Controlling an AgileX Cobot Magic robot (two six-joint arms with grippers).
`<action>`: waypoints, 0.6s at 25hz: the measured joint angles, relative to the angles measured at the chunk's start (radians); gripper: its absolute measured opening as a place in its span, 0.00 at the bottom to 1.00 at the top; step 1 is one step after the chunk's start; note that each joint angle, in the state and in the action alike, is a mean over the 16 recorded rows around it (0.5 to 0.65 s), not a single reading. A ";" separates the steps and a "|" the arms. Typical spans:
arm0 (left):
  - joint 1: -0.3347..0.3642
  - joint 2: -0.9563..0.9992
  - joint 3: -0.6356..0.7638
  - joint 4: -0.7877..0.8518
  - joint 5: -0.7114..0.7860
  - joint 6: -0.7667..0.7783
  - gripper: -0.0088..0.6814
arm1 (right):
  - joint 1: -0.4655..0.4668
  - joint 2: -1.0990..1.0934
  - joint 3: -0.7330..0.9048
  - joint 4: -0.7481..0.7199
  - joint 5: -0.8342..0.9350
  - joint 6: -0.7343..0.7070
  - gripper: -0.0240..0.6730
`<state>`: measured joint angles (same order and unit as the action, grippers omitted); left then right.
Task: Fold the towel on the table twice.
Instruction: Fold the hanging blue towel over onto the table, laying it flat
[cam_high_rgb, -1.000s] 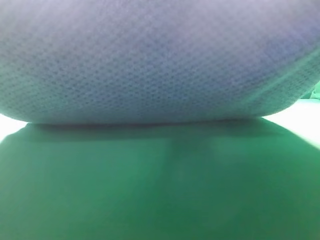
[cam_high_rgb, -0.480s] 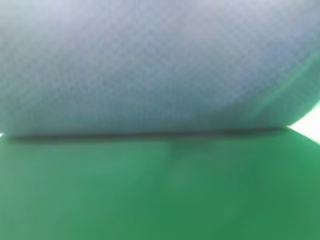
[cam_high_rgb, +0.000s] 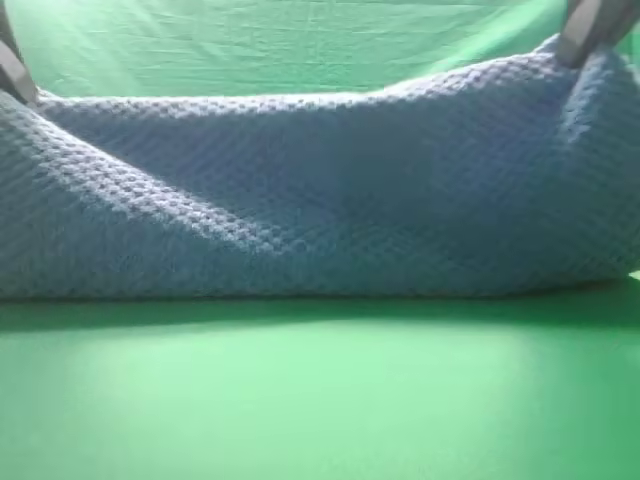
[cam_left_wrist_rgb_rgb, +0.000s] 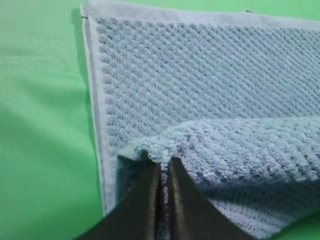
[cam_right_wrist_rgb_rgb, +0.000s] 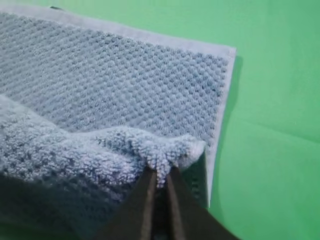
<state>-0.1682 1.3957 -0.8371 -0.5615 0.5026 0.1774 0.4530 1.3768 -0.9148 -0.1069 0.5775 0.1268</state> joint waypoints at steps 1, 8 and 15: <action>0.000 0.028 -0.021 0.003 -0.010 0.001 0.01 | -0.005 0.028 -0.022 -0.002 -0.006 -0.002 0.03; 0.000 0.203 -0.159 0.019 -0.071 0.006 0.01 | -0.044 0.213 -0.169 -0.006 -0.050 -0.026 0.03; 0.000 0.337 -0.260 0.021 -0.128 0.017 0.01 | -0.076 0.362 -0.271 -0.006 -0.114 -0.055 0.03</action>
<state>-0.1682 1.7323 -1.0969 -0.5408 0.3747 0.1948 0.3769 1.7385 -1.1859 -0.1130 0.4636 0.0720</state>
